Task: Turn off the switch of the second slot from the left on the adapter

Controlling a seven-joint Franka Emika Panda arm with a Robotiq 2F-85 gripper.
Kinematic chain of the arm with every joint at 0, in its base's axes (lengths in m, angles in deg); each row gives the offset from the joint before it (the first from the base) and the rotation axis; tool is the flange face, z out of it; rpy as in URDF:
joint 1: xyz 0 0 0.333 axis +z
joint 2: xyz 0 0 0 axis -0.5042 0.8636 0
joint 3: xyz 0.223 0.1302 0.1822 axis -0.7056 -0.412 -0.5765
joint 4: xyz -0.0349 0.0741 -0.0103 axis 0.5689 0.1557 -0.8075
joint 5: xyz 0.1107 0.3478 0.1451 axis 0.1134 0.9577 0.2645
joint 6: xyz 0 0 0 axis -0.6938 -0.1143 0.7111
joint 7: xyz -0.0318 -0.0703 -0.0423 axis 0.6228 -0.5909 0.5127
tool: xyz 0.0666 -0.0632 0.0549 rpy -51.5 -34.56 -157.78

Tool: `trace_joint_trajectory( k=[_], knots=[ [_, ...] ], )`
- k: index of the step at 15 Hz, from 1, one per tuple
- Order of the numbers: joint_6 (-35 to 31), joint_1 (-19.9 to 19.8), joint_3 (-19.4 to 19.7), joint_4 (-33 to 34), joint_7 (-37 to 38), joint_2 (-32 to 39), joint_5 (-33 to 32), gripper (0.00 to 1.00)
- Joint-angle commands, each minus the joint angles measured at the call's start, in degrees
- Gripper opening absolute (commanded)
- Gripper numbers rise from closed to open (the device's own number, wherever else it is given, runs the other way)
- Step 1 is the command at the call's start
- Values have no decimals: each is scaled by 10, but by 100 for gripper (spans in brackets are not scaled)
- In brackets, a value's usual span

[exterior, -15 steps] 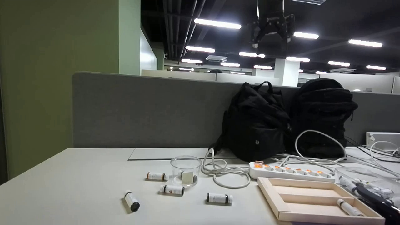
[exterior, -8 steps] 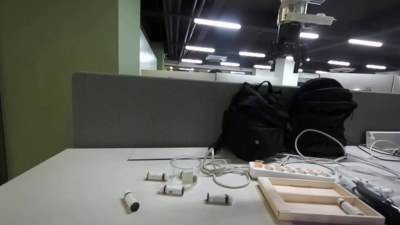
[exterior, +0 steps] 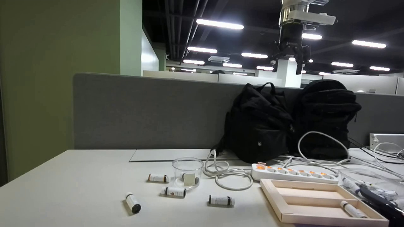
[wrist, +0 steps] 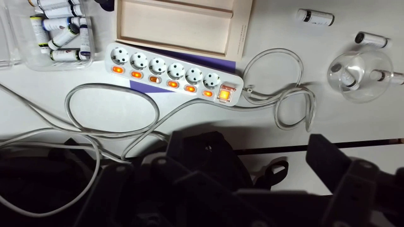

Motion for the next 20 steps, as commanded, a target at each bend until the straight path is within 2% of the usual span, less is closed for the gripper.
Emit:
trace_joint_trajectory(
  k=[1, 4, 8, 9, 10, 14, 20],
  knots=[
    [1, 3, 3, 1, 0, 0, 0, 100],
    [-14, -3, 6, 2, -16, 21, 19, 100],
    [-89, -14, 4, -9, -41, 72, 88, 100],
    [-100, -16, 3, -5, -41, 93, 100, 94],
    [-117, -18, 2, -5, -43, 110, 109, 74],
    [-168, -16, 1, -14, -42, 175, 96, 46],
    [-172, -16, 10, -31, -33, 232, 64, 4]
  ],
)
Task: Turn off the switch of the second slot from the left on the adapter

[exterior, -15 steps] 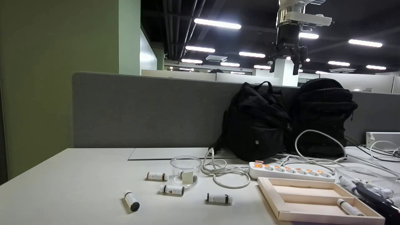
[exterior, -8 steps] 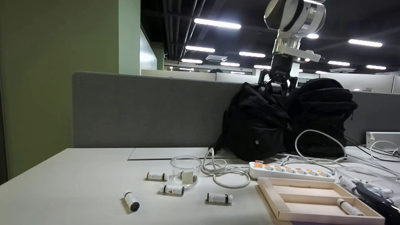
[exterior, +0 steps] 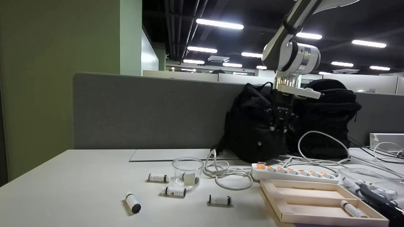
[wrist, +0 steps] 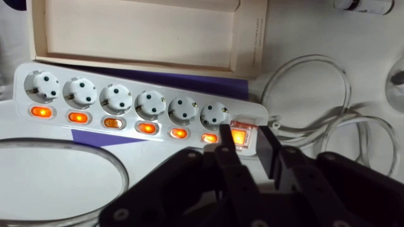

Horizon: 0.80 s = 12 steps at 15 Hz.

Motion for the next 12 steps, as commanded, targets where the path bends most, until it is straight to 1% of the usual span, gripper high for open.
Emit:
trace_joint_trajectory(
  k=[1, 6, 9, 12],
  knots=[
    [-6, -2, 9, -12, 11, 10, -27, 1],
    [-57, -2, 25, -13, 22, 48, -58, 0],
    [-87, -5, 23, 2, 24, 77, -56, 0],
    [-120, 1, 25, 12, 30, 98, -62, 0]
  ],
)
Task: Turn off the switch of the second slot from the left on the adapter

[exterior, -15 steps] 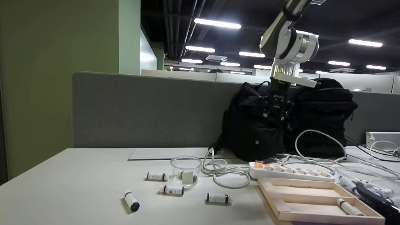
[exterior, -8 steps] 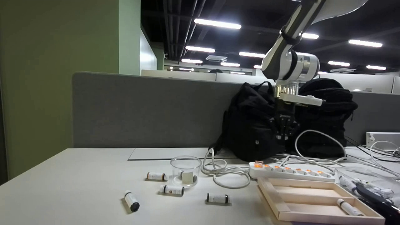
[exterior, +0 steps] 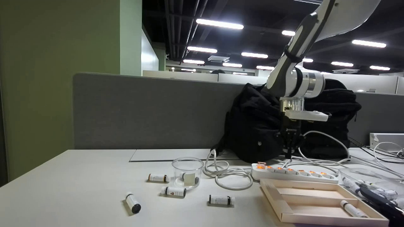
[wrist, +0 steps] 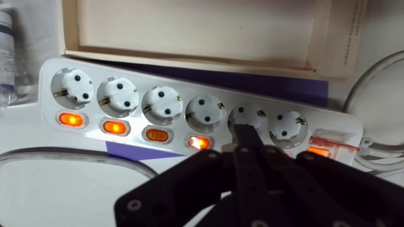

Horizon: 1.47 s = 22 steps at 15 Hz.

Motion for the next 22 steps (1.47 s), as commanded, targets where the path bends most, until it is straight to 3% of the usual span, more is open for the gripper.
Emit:
trace_joint_trajectory(
  k=[1, 8, 22],
  knots=[
    [-34, 8, 4, 22, 29, 25, -21, 0],
    [-86, 26, 16, 34, 47, 52, -57, 0],
    [-97, 37, 19, 44, 52, 87, -68, 0]
  ],
)
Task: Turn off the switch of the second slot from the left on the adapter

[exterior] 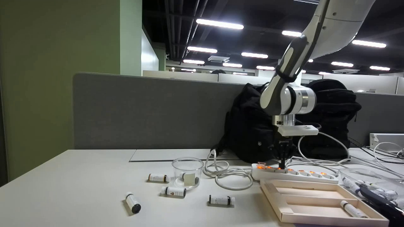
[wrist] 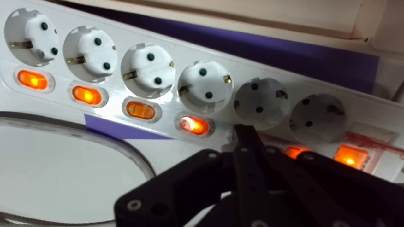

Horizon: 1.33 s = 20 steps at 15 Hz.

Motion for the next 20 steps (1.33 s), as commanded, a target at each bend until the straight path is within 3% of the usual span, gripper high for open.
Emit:
trace_joint_trajectory(
  k=[1, 20],
  knots=[
    [-3, 6, 7, 16, 26, 13, -15, 0],
    [57, 12, 4, 71, 118, 42, 10, 0]
  ],
)
